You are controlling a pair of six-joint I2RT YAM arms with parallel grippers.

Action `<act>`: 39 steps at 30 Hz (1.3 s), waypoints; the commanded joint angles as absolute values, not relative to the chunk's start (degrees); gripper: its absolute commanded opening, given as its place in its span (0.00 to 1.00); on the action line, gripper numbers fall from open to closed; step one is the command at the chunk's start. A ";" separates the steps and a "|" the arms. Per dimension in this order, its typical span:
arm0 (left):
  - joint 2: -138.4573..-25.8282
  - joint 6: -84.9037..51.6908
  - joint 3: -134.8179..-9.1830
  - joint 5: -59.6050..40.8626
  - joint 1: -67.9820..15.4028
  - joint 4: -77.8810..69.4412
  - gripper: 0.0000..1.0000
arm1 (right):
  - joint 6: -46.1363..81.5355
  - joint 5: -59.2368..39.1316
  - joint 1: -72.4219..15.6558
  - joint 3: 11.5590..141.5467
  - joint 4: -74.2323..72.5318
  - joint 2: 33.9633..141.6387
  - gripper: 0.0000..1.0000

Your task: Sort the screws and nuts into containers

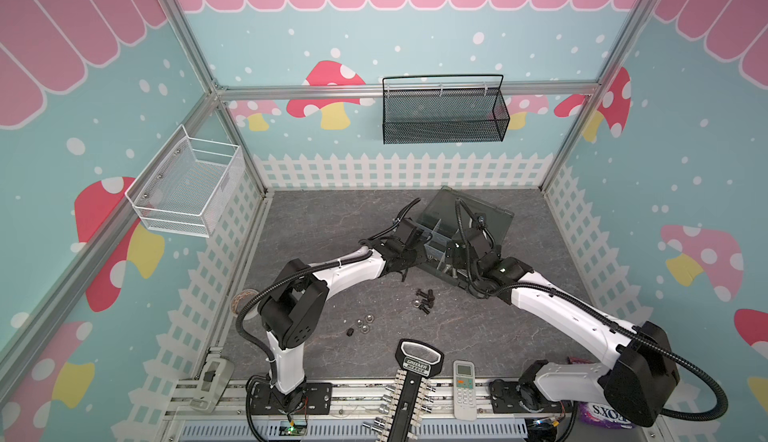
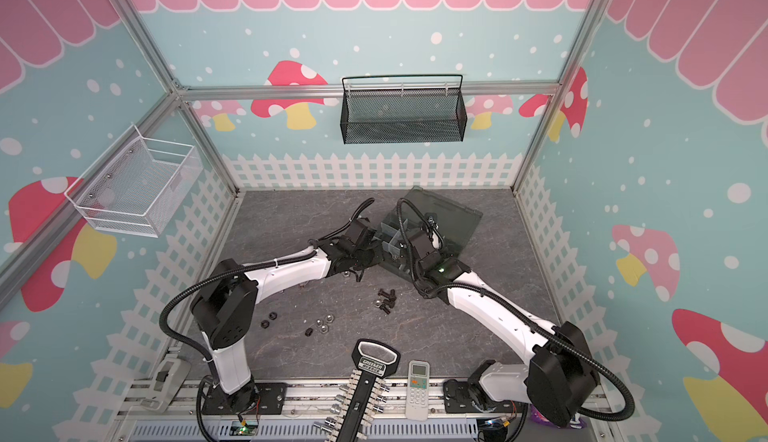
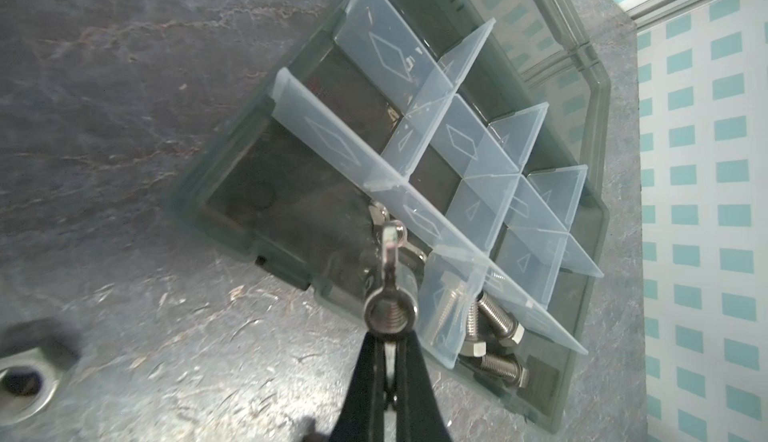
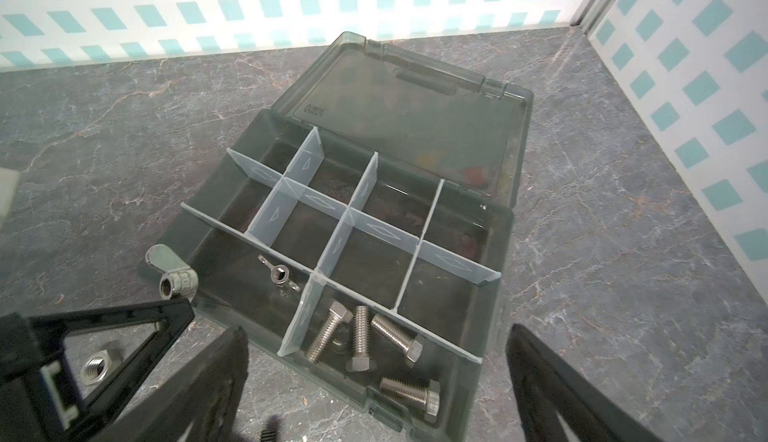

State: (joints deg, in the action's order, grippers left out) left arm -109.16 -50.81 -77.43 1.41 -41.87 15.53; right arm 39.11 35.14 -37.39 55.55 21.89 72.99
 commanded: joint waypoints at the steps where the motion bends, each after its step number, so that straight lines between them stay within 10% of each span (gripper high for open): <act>1: -112.22 -52.66 -80.39 1.83 -41.87 15.03 0.00 | 41.49 38.65 -37.41 54.11 22.85 69.74 0.98; 9: -115.32 -54.66 -82.35 4.02 -41.75 15.55 0.01 | 42.01 39.11 -37.38 52.05 22.81 66.29 0.98; 22: -113.82 -54.43 -81.66 4.62 -41.49 15.63 0.30 | 42.67 38.58 -37.37 51.61 22.51 65.55 0.98; 39: -91.25 -53.06 -62.70 11.89 -36.34 18.27 0.56 | 42.77 38.23 -37.36 51.54 22.02 66.86 0.98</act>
State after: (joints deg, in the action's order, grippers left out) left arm -93.71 -52.07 -67.05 8.32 -38.06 15.59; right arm 41.30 37.89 -37.39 51.88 22.06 66.39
